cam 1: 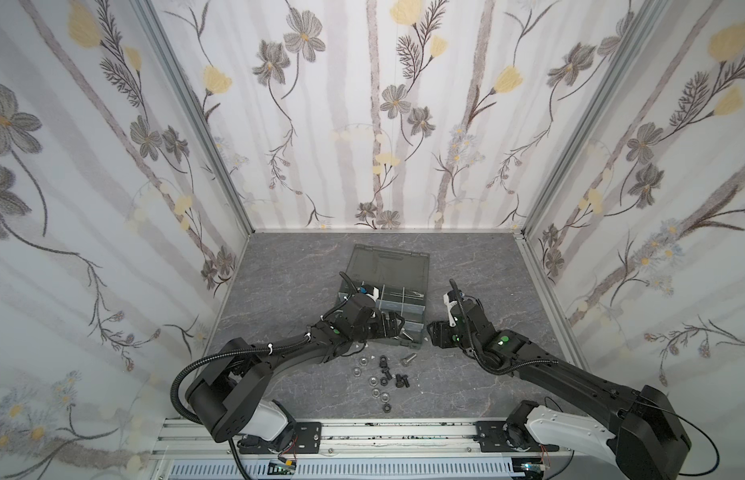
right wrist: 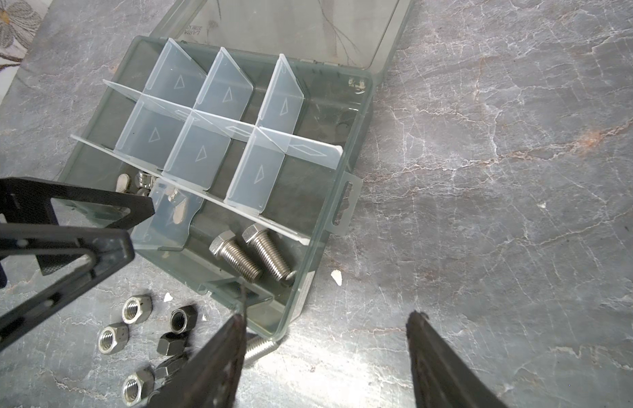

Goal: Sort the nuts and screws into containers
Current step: 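Drop the hex bolt into the bolt compartment with the left gripper, then lower the right gripper onto another hex bolt while the left gripper withdraws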

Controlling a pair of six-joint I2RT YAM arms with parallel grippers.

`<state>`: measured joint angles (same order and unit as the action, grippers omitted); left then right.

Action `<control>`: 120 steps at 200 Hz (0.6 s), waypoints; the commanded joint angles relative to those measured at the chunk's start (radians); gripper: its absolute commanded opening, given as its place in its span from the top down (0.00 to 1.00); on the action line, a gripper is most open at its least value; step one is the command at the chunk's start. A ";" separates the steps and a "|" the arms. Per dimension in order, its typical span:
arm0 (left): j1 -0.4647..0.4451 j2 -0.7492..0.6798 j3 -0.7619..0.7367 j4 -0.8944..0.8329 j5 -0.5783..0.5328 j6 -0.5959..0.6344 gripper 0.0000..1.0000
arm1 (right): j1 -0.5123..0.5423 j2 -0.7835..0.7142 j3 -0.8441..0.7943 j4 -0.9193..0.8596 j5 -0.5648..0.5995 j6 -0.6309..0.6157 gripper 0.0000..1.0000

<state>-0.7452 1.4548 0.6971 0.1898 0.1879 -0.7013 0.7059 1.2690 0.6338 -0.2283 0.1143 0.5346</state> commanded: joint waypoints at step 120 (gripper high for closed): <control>0.002 0.000 -0.002 0.013 -0.016 -0.025 0.00 | 0.083 0.077 -0.039 0.067 -0.057 0.059 0.30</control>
<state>-0.7433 1.4525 0.6952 0.1902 0.1841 -0.7074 0.7544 1.3209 0.5957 -0.2161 0.0719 0.5606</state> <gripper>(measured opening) 0.998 0.704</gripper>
